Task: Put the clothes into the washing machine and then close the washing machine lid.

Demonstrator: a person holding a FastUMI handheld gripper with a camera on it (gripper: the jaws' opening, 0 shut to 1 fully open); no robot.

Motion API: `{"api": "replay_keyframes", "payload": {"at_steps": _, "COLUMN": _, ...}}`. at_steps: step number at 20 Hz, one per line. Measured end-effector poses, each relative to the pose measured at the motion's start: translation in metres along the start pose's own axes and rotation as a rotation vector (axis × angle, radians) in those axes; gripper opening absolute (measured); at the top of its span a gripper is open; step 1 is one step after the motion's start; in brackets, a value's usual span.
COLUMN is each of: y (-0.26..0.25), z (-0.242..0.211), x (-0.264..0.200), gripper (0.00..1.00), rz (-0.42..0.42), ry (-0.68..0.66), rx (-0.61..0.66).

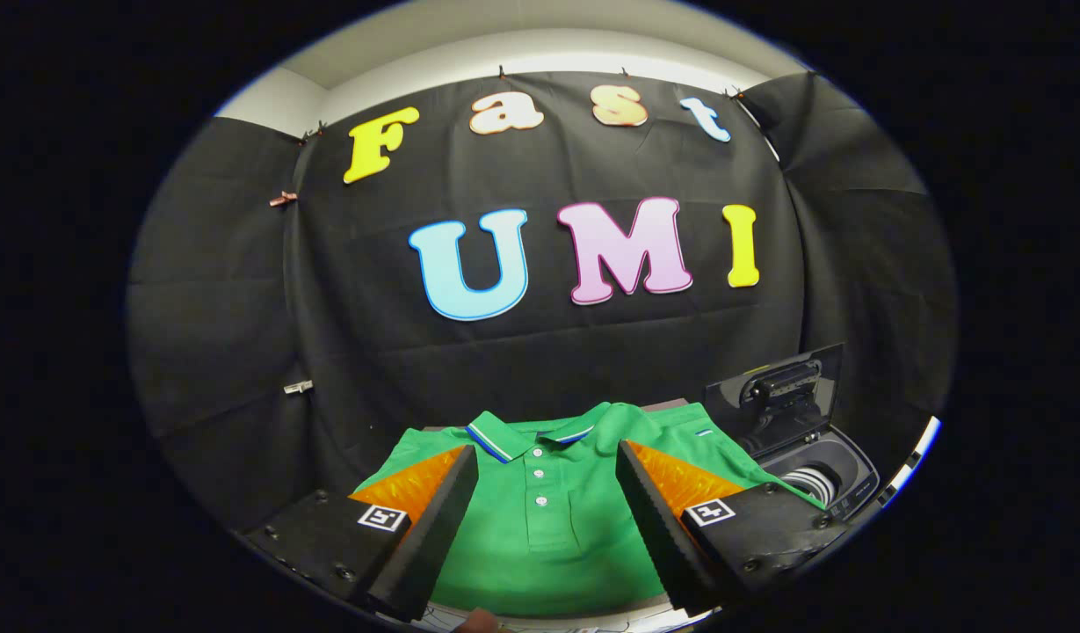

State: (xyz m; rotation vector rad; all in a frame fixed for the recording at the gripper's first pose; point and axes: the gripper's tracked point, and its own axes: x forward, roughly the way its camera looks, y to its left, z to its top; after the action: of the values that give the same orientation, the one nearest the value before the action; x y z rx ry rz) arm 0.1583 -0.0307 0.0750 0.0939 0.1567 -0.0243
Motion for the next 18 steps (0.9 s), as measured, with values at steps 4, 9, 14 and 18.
{"api": "replay_keyframes", "payload": {"at_steps": 4, "y": 0.004, "z": -0.011, "x": 0.042, "gripper": 0.99, "rz": 0.01, "ry": 0.152, "rx": -0.017}}
{"api": "replay_keyframes", "payload": {"at_steps": 9, "y": -0.005, "z": -0.046, "x": 0.069, "gripper": 0.99, "rz": -0.021, "ry": 0.39, "rx": -0.039}}
{"api": "replay_keyframes", "payload": {"at_steps": 14, "y": -0.007, "z": -0.086, "x": 0.068, "gripper": 1.0, "rz": -0.016, "ry": 0.631, "rx": -0.04}}
{"api": "replay_keyframes", "payload": {"at_steps": 18, "y": -0.009, "z": -0.093, "x": 0.069, "gripper": 0.99, "rz": -0.043, "ry": 0.754, "rx": -0.09}}
